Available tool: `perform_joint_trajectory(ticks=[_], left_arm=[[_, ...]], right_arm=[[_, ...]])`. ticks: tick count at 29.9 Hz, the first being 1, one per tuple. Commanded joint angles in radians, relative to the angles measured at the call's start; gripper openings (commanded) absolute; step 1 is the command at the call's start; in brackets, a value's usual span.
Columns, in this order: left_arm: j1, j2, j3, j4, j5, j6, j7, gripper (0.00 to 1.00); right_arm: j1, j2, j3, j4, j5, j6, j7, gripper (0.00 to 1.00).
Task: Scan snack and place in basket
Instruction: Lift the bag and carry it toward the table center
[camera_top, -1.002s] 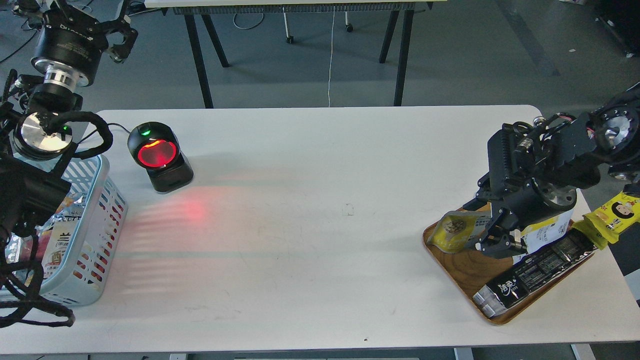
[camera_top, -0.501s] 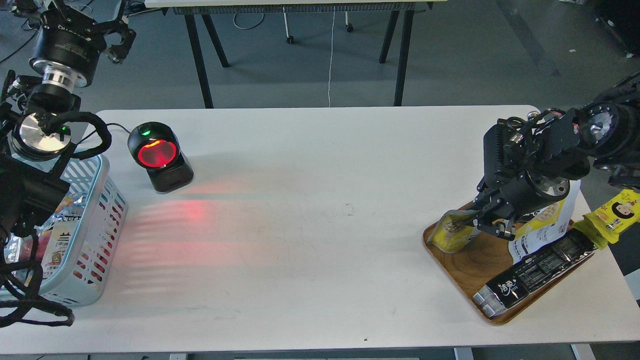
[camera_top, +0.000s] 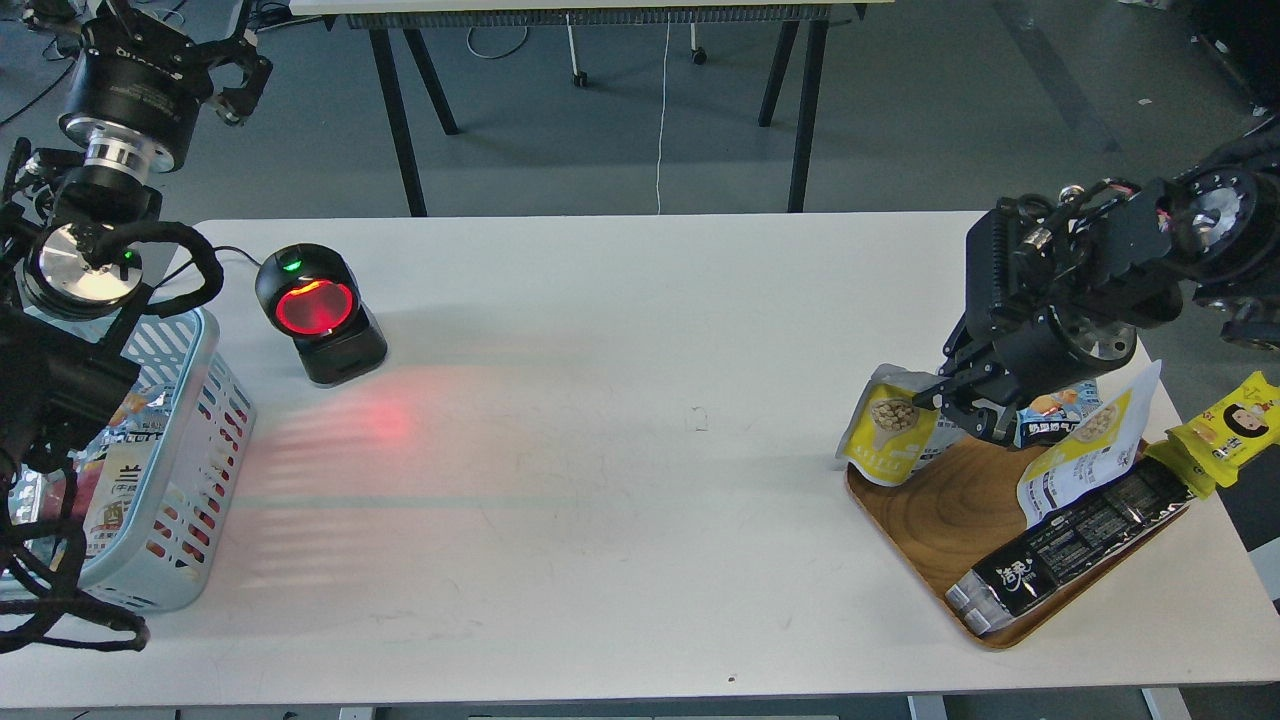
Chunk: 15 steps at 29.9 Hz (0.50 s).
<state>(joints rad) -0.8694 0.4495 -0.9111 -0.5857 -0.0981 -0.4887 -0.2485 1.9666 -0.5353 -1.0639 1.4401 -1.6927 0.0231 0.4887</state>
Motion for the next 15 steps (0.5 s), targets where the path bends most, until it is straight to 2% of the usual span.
perform_joint_trajectory(ticks=[1, 4, 15], left_arm=[[0.000, 0.002, 0.000, 0.000, 0.000, 0.000, 0.000, 1.00], [-0.002, 0.002, 0.000, 0.000, 0.000, 0.000, 0.000, 1.00], [-0.005, 0.002, 0.001, 0.000, 0.000, 0.000, 0.002, 1.00]], right_arm=[[0.046, 0.005, 0.042, 0.002, 0.047, 0.000, 0.000, 0.00], [0.077, 0.024, 0.081, 0.002, 0.100, 0.001, 0.000, 0.00], [0.087, 0.238, 0.170, -0.056, 0.241, -0.003, 0.000, 0.00]])
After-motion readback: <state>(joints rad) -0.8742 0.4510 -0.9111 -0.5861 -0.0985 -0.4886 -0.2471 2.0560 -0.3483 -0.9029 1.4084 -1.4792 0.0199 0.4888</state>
